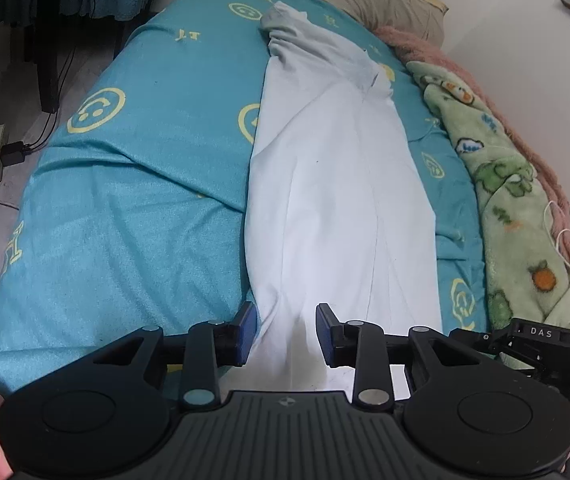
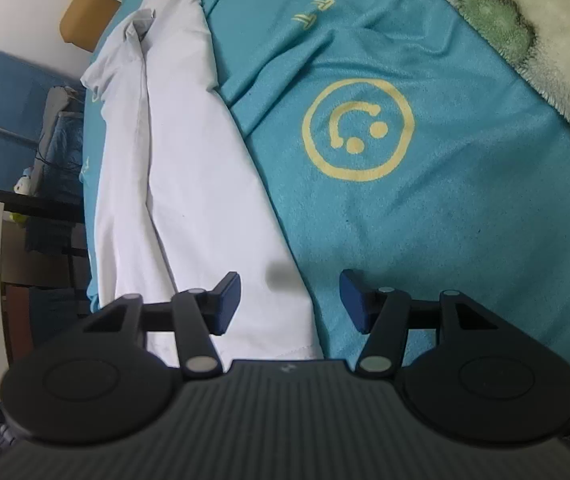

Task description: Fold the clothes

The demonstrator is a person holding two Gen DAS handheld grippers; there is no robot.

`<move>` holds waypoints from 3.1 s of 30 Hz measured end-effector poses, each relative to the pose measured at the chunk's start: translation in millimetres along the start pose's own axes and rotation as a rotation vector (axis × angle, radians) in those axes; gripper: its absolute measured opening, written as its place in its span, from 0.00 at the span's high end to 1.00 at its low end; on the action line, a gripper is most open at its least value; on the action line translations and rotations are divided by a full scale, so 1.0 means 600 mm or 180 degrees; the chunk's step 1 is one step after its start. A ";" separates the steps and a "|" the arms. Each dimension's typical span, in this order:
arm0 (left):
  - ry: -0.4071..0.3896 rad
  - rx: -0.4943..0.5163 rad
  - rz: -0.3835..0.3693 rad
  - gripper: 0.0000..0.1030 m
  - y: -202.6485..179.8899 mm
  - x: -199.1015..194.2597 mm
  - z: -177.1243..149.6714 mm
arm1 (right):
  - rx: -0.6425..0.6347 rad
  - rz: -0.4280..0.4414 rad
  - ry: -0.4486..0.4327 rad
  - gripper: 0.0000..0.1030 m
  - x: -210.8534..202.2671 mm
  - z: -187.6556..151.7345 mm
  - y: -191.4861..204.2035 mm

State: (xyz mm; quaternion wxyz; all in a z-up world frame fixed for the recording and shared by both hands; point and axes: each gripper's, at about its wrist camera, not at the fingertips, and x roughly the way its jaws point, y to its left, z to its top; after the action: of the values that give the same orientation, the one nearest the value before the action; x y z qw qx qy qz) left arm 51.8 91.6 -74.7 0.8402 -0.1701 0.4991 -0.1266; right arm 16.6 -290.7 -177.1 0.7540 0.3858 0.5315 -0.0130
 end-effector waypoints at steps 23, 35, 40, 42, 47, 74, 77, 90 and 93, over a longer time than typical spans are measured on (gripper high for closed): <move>0.0434 0.0263 0.1222 0.44 0.058 0.071 0.061 | 0.0199 0.0163 -0.0014 0.42 0.010 0.009 -0.011; 0.0311 0.0770 0.1322 1.00 0.023 0.072 0.046 | 0.0211 0.0259 -0.0034 0.43 0.010 0.012 -0.014; 0.0259 0.0697 0.1469 1.00 0.033 0.064 0.064 | 0.0254 0.0301 -0.0036 0.42 0.010 0.013 -0.018; 0.0232 0.0736 0.1570 1.00 0.035 0.063 0.071 | 0.0255 0.0315 -0.0040 0.42 0.010 0.013 -0.018; 0.0116 0.1017 0.2004 1.00 0.039 0.074 0.083 | 0.0273 0.0339 -0.0049 0.42 0.010 0.015 -0.021; 0.0278 0.0893 0.1387 0.45 0.065 0.081 0.117 | 0.0375 0.0414 -0.0120 0.43 0.013 0.023 -0.025; 0.0189 0.0989 0.1206 0.66 0.060 0.087 0.109 | 0.0400 0.0410 -0.0136 0.43 0.014 0.024 -0.025; -0.0212 0.1861 0.2201 0.99 0.004 0.149 0.096 | 0.0378 0.0405 -0.0180 0.43 0.011 0.024 -0.023; -0.0244 0.2064 0.2436 0.99 -0.006 0.186 0.090 | 0.0377 0.0409 -0.0186 0.43 0.012 0.025 -0.022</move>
State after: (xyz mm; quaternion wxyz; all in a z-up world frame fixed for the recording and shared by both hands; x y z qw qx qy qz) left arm 151.8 54.5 -138.1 0.8537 0.2904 0.4294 0.0484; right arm 26.0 -306.1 -188.7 0.7443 0.4625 0.4817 -0.0073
